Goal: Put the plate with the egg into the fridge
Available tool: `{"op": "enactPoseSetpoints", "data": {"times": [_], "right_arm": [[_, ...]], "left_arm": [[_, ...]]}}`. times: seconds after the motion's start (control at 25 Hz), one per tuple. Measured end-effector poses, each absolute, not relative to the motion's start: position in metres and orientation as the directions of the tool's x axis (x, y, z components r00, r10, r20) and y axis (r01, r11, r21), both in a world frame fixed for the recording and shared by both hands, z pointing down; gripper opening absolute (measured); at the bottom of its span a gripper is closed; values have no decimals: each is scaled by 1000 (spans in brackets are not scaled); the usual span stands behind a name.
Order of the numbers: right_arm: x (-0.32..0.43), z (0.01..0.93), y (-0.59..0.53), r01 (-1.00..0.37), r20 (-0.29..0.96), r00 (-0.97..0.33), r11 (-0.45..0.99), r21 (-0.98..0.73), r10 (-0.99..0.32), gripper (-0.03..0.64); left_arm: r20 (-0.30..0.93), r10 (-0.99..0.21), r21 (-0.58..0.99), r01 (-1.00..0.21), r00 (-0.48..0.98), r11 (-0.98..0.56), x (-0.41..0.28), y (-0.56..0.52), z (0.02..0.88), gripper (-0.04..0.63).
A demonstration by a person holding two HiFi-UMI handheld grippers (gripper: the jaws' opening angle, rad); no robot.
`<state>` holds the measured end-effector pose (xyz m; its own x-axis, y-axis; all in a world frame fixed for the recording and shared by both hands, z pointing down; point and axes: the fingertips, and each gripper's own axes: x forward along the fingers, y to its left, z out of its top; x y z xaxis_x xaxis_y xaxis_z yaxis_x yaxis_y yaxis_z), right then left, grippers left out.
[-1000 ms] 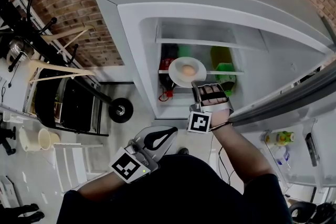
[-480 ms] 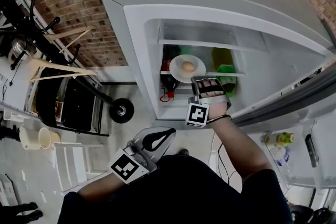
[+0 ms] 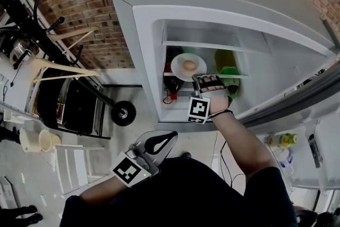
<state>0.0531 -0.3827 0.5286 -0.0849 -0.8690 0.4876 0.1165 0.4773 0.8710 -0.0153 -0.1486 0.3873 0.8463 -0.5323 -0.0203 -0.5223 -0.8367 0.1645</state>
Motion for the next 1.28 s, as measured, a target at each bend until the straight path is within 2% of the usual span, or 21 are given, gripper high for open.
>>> {"op": "enactPoseSetpoints", "data": {"times": [0.48,1.12,1.28], "right_arm": [[51,543,-392,118,604,-42,596,794,-796,52],[52,548,-399,140,624,-2,617,774,-782,64],[55,556,-398,150,639,12,633,759,-769,137]], "left_arm": [[-12,-540,179,-530,841,-829,-18,-142,389,0],[0,-536,180,-527,844,-831,-18,-135,389,0],[-5,-535,174,-527,845,-832,-18,-136,388,0]]}}
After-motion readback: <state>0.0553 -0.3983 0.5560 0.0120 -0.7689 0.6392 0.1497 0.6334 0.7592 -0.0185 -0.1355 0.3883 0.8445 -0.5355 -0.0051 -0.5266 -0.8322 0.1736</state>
